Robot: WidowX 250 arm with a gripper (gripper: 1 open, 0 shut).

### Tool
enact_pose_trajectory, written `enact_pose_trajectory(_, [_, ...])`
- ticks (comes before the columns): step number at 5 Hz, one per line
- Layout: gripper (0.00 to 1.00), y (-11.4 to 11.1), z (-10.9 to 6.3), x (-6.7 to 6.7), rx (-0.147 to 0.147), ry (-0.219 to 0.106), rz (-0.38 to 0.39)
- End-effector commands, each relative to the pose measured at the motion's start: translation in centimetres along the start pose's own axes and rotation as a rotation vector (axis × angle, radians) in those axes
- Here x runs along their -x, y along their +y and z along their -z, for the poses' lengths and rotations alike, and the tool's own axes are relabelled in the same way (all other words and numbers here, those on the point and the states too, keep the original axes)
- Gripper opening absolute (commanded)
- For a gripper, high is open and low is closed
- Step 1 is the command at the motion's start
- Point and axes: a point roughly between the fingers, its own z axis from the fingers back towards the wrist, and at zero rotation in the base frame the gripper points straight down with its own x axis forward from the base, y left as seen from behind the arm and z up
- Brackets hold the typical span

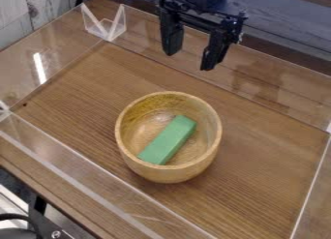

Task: Remove the green block from the brown bowl and put it on the table

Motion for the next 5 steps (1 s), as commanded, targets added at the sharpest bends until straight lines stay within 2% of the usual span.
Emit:
enact_pose_trajectory(1, [1.00, -0.7, 0.9, 0.3, 0.000, 0.020, 0.046])
enact_pose_trajectory(2, [1.00, -1.4, 2.1, 0.7, -0.001, 0.036, 0.093])
enact_pose_trajectory(4, [1.00, -2.4, 6.2, 1.9, 0.001, 0.043, 0.013])
enact_pose_trajectory(5, [1.00, -2.9, 7.5, 2.1, -0.009, 0.031, 0.064])
